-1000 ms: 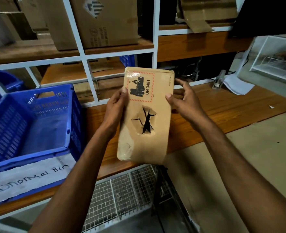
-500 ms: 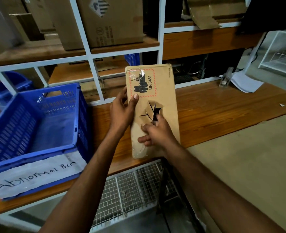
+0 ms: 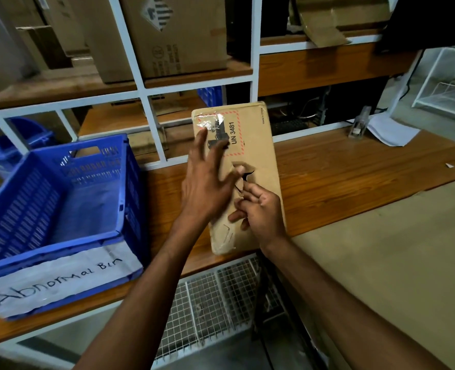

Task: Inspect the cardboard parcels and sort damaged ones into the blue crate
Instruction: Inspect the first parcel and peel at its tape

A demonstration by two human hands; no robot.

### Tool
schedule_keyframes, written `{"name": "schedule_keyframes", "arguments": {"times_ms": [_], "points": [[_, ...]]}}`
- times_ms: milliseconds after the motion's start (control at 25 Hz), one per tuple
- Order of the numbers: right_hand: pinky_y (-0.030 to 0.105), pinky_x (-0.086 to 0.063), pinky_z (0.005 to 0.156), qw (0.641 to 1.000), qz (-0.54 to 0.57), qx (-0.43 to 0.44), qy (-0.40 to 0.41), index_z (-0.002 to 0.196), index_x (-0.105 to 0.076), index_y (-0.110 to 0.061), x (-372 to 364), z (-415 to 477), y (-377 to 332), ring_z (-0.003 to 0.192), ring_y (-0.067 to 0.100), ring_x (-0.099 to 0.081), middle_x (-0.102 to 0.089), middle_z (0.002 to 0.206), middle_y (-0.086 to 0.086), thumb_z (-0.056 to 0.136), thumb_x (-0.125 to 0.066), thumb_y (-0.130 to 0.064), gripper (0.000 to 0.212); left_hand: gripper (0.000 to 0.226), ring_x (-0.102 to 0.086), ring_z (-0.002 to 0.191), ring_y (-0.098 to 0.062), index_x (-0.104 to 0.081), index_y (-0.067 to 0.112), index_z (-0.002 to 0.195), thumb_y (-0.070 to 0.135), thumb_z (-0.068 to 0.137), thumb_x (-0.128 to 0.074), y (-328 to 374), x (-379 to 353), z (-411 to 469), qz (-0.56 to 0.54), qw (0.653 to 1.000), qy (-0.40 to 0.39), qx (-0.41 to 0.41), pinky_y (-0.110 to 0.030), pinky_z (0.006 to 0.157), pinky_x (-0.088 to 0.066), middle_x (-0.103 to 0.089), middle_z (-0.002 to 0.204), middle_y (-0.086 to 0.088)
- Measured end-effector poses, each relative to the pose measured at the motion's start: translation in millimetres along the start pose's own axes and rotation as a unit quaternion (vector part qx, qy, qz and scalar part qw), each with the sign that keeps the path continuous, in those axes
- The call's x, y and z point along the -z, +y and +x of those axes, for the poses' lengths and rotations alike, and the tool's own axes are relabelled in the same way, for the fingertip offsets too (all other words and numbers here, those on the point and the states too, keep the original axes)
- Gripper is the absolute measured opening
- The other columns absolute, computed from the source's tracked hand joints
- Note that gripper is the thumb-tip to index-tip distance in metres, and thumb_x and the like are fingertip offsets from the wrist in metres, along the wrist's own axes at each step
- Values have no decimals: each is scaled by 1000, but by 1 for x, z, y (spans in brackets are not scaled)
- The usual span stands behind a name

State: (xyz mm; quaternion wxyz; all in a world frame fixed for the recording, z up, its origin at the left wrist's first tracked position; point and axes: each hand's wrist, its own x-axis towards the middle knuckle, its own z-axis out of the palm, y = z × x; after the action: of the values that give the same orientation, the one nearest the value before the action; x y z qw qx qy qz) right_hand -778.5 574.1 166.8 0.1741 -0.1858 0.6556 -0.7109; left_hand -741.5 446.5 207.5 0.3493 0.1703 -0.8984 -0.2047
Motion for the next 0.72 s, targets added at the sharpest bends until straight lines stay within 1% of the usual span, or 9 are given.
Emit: {"name": "schedule_keyframes", "arguments": {"times_ms": [80,160,280,320,360,440,520,640,720], "points": [[20,-47,42,997,-64,44,-21,152,-49,-16,4,-2,1,67,20,-76,-69,134,3,99,-51,5,57,90,-6,158,-30,-17,39,163,70,91,-60,5,-4,-5,16,997,-68,15,-42,98,-47,21,171,11],[27,-60,58,979,-170,110,4,149,-53,-18,5,-7,5,73,18,-77,-73,124,3,99,-49,-1,53,97,-1,159,-31,-9,37,165,66,90,-64,7,-4,-4,8,996,-78,43,-52,108,-43,23,170,11],[36,-63,80,903,-294,249,189,129,-69,-15,8,-9,11,92,19,-75,-75,117,2,95,-63,-13,35,101,-16,155,-32,-11,29,165,50,89,-73,12,-3,4,-12,996,-67,54,-43,110,-39,15,172,6],[36,-62,81,875,-322,271,240,127,-68,-15,10,-5,8,101,18,-70,-71,123,2,91,-71,-16,36,100,-21,154,-32,-12,29,165,48,89,-74,12,-3,5,-13,997,-61,52,-38,107,-38,14,173,6],[37,-59,84,853,-359,270,266,131,-63,-16,11,0,3,110,19,-64,-63,132,3,85,-78,-23,49,98,-25,152,-32,-13,29,165,48,90,-73,13,-4,5,-15,997,-56,49,-34,103,-37,13,173,7],[40,-51,96,814,-477,224,245,148,-42,-17,14,14,-8,127,27,-49,-46,147,10,75,-85,-40,88,94,-28,151,-31,-16,29,165,47,92,-71,13,-4,4,-24,997,-53,46,-30,98,-35,11,173,8],[45,-44,102,776,-567,187,204,160,-19,-14,13,29,-15,134,33,-41,-35,155,17,72,-87,-44,115,92,-26,151,-30,-18,28,165,46,92,-71,13,-5,2,-34,997,-52,41,-29,98,-34,10,173,7],[49,-44,101,746,-624,163,166,162,5,-13,5,45,-22,132,36,-39,-25,158,24,78,-83,-43,125,91,-20,155,-29,-20,29,165,50,92,-71,12,-9,1,-33,997,-50,45,-31,101,-29,13,172,9],[46,-49,95,746,-626,168,152,162,6,-13,7,49,-28,127,35,-43,-25,156,23,82,-80,-41,120,89,-11,157,-28,-18,31,165,54,94,-67,10,-13,-3,-29,997,-57,47,-34,105,-24,16,172,12]]}}
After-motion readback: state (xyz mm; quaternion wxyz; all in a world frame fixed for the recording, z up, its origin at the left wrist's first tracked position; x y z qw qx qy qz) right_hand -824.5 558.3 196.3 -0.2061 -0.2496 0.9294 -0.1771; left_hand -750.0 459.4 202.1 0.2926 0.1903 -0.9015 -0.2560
